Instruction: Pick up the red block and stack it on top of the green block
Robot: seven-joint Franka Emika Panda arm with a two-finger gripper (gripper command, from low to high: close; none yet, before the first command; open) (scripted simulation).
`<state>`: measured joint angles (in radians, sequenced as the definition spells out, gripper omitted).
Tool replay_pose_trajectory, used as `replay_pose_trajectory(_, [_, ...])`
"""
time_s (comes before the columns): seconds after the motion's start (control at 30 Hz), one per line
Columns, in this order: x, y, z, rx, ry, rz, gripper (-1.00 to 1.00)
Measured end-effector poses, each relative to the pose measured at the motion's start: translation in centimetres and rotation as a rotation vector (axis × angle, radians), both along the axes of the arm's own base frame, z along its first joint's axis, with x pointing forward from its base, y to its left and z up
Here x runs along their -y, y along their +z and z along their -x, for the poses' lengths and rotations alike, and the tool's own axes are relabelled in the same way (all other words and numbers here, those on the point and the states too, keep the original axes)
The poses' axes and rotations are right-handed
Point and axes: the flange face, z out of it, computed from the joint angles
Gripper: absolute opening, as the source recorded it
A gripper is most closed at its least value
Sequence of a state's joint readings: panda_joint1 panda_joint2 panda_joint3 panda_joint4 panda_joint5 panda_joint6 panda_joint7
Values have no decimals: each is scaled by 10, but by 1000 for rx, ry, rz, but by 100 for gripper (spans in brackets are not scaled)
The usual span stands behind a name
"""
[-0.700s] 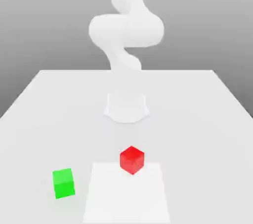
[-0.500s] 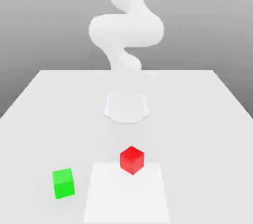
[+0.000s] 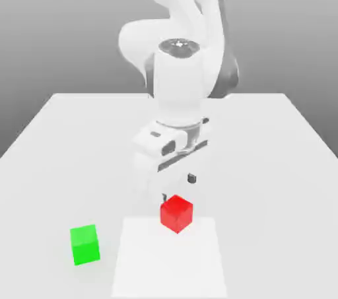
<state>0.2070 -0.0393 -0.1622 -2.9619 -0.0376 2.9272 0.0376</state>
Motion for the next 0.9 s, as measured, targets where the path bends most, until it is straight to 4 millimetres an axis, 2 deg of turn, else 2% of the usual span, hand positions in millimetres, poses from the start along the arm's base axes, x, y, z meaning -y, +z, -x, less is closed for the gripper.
replay_pose_trajectory(0.17, [1, -39, 3, -3, 1, 1, 0])
replay_pose_trajectory(0.2, [1, -44, 4, -4, 1, 0, -100])
replay_pose_trajectory(0.43, [1, -43, 4, -5, 1, 0, -100])
replay_pose_trajectory(0.7, [1, 12, 3, -5, 0, 0, -100])
replay_pose_trajectory(0.9, [22, 29, -15, -2, -12, -24, -100])
